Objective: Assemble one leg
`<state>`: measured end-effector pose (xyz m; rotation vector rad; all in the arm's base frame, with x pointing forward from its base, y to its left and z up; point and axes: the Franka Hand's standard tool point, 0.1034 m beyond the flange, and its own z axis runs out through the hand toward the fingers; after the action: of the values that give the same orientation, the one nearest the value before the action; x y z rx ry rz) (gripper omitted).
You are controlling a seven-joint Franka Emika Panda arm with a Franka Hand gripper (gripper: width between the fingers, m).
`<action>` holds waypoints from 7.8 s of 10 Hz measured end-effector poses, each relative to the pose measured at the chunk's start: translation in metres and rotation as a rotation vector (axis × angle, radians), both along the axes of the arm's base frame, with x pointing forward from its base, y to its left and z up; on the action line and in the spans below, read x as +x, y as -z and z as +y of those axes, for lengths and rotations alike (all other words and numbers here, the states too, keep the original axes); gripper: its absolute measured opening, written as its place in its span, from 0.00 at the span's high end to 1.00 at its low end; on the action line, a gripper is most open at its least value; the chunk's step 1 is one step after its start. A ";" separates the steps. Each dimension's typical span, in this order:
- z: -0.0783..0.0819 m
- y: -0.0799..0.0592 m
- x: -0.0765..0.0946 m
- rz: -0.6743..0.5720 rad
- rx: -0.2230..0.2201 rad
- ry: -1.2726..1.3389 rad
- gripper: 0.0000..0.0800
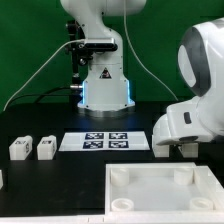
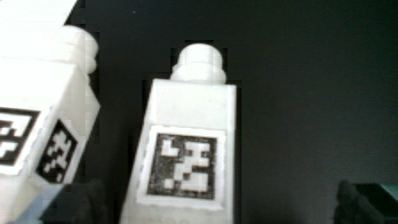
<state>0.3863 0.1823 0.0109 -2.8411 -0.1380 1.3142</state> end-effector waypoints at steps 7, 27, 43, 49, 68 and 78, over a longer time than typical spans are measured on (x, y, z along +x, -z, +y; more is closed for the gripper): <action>-0.003 0.003 0.000 -0.008 0.009 -0.001 0.64; -0.064 -0.140 0.112 -0.937 0.129 0.024 0.63; -0.068 -0.108 0.227 -1.497 0.192 0.012 0.63; -0.067 -0.084 0.238 -1.477 0.194 0.028 0.63; -0.067 -0.062 0.230 -1.449 0.133 0.075 0.19; -0.070 -0.087 0.243 -0.886 0.178 0.091 0.19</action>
Offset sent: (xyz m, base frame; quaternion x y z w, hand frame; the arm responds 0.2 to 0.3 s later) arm 0.0000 0.0000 0.0000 0.0000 0.0000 0.0000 1.0000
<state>0.6297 0.1125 0.0974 -2.9763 -0.1129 -0.0457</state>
